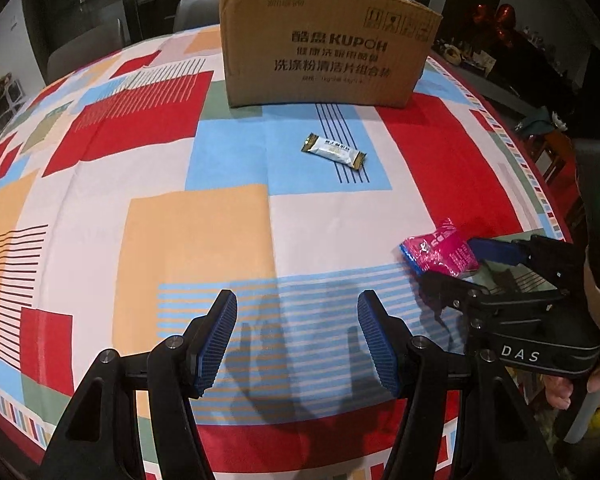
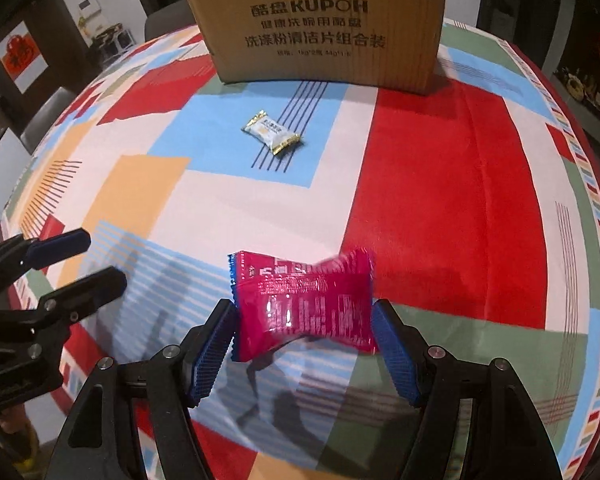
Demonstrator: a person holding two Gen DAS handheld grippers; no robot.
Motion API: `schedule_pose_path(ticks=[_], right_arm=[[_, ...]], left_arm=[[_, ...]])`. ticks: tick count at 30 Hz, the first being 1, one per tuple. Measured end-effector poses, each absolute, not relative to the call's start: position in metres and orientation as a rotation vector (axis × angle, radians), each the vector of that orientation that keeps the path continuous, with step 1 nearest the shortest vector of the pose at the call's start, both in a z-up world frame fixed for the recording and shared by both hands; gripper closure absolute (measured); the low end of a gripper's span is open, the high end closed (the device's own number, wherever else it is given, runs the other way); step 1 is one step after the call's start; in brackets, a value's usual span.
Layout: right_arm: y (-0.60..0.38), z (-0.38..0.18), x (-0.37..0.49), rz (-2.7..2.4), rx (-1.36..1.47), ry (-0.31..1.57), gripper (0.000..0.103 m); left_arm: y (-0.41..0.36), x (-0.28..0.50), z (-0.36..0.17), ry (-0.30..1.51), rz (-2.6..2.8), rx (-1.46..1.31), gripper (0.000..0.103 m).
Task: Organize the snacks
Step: 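Move both grippers to the pink candy bag and gold-white bar, right grasping the pink bag, then grasp the gold-white bar with the left gripper while the right holds the pink bag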
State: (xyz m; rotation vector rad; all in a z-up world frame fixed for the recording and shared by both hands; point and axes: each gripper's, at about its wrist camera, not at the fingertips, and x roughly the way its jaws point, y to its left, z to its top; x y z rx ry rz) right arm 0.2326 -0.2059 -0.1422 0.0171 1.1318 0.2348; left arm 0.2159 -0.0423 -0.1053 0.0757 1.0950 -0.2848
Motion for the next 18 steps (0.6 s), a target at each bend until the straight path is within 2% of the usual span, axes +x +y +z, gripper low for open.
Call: schedule_pose_path(ticks=[7, 9, 11, 13, 18], right_arm=[[-0.202, -0.144, 0.239, 0.239, 0.003, 1.106, 0.034], [-0.202, -0.144, 0.238, 0.232, -0.003, 1.098, 0.039], [-0.203, -0.144, 0.238, 0.233, -0.001, 1.088, 0.041], [-0.204, -0.144, 0.236, 0.219, -0.002, 1.069, 0.049], [-0.213, -0.142, 0.237, 0.209, 0.057, 1.053, 0.055]], left_arm=[[-0.043, 0.222, -0.114, 1.114, -0.275, 0.073, 0.041], [-0.044, 0.223, -0.116, 1.116, -0.273, 0.074, 0.041], [-0.044, 0.226, -0.118, 1.116, -0.274, 0.078, 0.041], [-0.045, 0.228, -0.120, 1.117, -0.276, 0.076, 0.041], [-0.049, 0.232, -0.123, 1.108, -0.293, 0.083, 0.041]])
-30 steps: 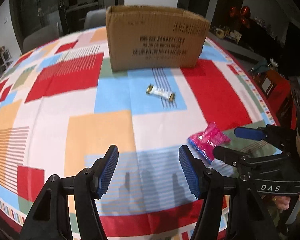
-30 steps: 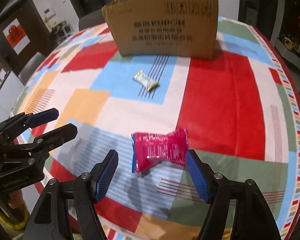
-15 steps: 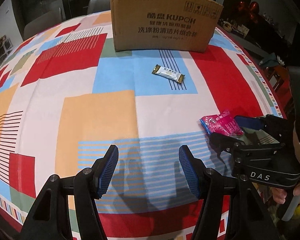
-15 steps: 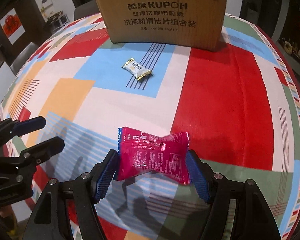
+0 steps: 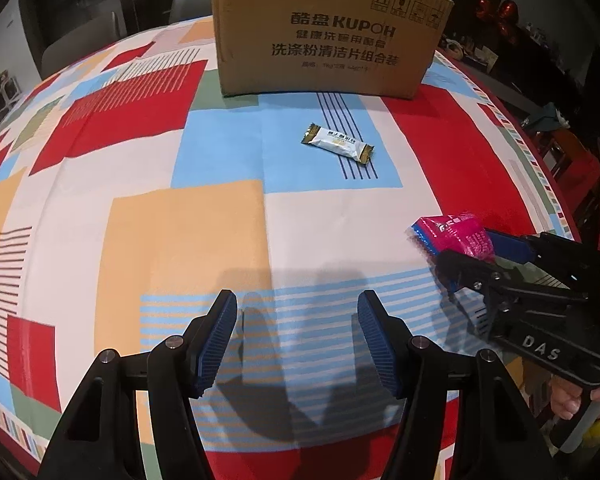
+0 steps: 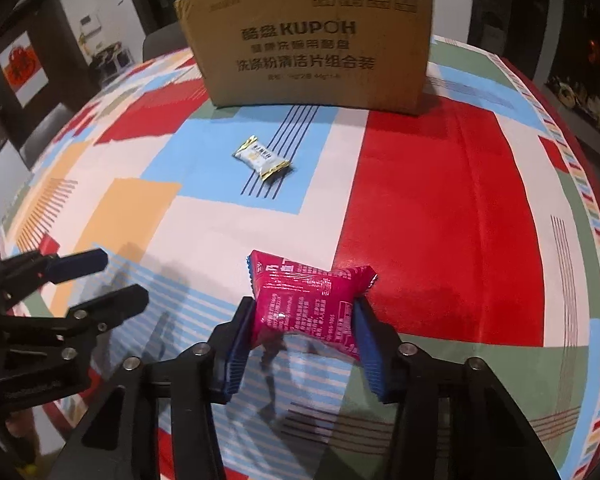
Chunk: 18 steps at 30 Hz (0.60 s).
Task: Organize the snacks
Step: 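Grasp the gold-white bar with the left gripper while the right holds the pink bag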
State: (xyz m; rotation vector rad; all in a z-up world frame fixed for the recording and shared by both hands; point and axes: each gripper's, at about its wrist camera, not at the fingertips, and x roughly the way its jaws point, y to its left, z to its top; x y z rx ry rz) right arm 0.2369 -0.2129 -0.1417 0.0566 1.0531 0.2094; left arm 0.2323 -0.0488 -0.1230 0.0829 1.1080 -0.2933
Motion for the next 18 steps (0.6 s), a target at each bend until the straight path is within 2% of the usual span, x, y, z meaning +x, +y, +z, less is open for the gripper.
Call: schedule_pose_path(ticks=[9, 18], right_arm=[[-0.223, -0.123, 0.243, 0.150, 0.077, 0.976, 0.055], [-0.240, -0.108, 0.264, 0.111, 0.128, 0.923, 0.055]], left_arm=[[-0.067, 0.257, -0.117, 1.026, -0.379, 0.147, 0.040], [-0.093, 0.303, -0.119, 1.025, -0.342, 0.038, 0.038]])
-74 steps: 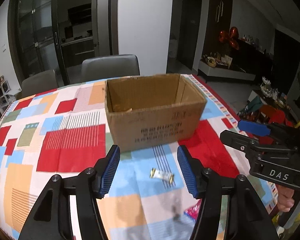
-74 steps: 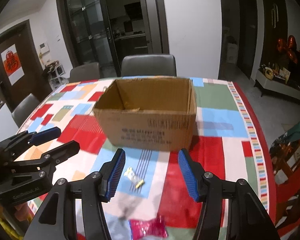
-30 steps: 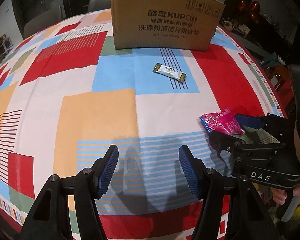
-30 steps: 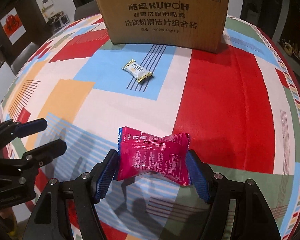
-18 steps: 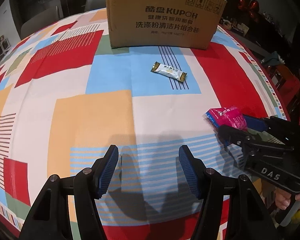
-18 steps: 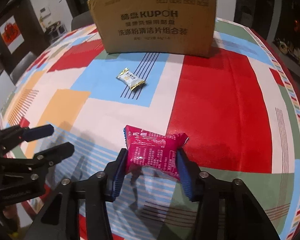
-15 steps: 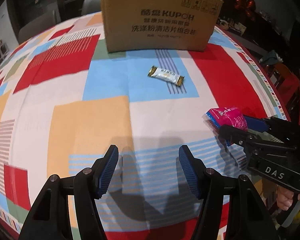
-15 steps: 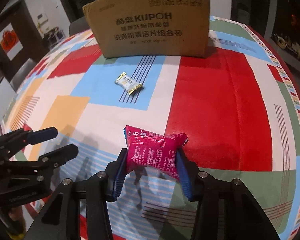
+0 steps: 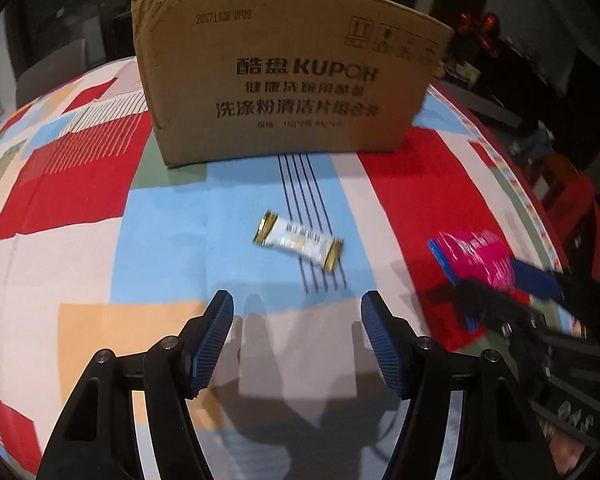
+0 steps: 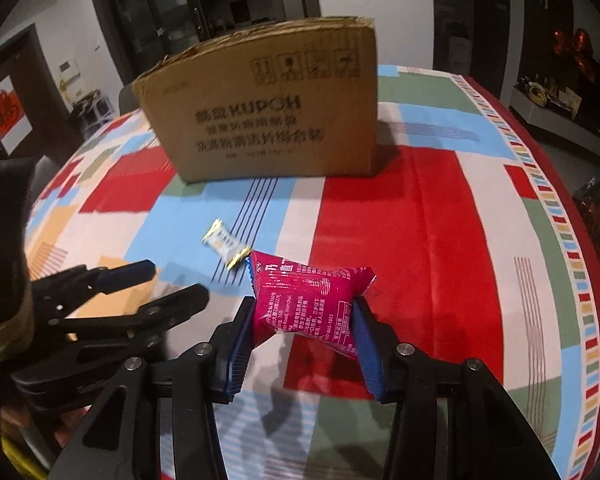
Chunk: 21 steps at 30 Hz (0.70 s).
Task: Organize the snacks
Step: 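Grasp the gold-white bar with the left gripper while the right holds the pink bag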
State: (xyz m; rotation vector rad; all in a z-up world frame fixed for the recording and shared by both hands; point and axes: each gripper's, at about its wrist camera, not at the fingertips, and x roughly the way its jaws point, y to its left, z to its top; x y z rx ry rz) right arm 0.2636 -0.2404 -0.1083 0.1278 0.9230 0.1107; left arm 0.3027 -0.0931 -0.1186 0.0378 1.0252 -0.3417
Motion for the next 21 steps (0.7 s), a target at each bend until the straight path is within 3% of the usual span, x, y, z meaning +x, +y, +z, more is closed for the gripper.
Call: schedule_pose_path(ticks=[7, 14, 17, 19, 21], right_arm=[[-0.258, -0.105, 0.271, 0.051, 0.117, 0.871, 0.055], [-0.268, -0.109, 0.277, 0.043, 0.125, 0.860, 0.055], [-0.272, -0.111, 0.282, 0.044, 0.148, 0.863, 0.055], [-0.273, -0.111, 0.285, 0.052, 0.167, 0.864, 0.055], [-0.272, -0.110, 0.285, 0.058, 0.173, 0.860, 0.055]], left_arm=[[-0.110, 0.325, -0.132, 1.055, -0.173, -0.127, 0.043], [-0.127, 0.335, -0.138, 1.024, -0.030, -0.110, 0.048], [-0.129, 0.339, -0.140, 1.023, 0.022, -0.109, 0.056], [-0.126, 0.338, -0.140, 1.019, 0.034, -0.110, 0.071], [-0.120, 0.337, -0.140, 1.017, 0.027, -0.132, 0.079]])
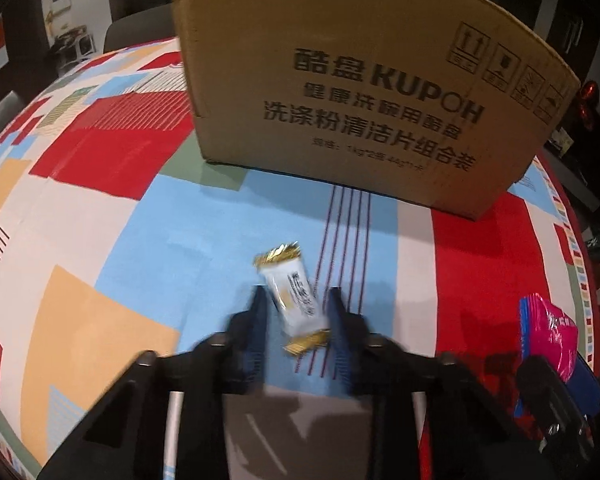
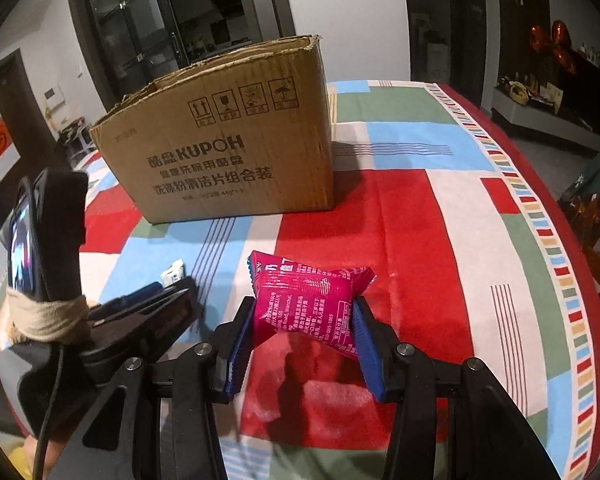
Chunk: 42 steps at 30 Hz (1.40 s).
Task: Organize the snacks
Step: 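Grasp the gold-white bar with the left gripper while the right holds the pink bag, then carry the bar and pink bag into the box and open both grippers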
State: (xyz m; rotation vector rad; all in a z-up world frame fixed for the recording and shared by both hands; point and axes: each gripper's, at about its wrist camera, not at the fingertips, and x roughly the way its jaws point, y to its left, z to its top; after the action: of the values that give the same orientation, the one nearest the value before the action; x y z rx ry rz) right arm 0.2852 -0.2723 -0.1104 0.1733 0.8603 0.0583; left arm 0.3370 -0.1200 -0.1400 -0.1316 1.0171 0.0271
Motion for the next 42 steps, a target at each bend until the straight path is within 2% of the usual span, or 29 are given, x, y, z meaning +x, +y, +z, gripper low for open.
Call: schedule_pose_path(ticks=[15, 42], right_arm=[[-0.252, -0.107, 0.281, 0.119, 0.173, 0.867, 0.055], [-0.236, -0.020, 0.265, 0.123, 0.154, 0.696, 0.055]], left_arm=[[-0.098, 0.315, -0.125, 0.986, -0.129, -0.146, 0.082], [-0.061, 0.278, -0.006, 0.705, -0.272, -0.075, 0.082]])
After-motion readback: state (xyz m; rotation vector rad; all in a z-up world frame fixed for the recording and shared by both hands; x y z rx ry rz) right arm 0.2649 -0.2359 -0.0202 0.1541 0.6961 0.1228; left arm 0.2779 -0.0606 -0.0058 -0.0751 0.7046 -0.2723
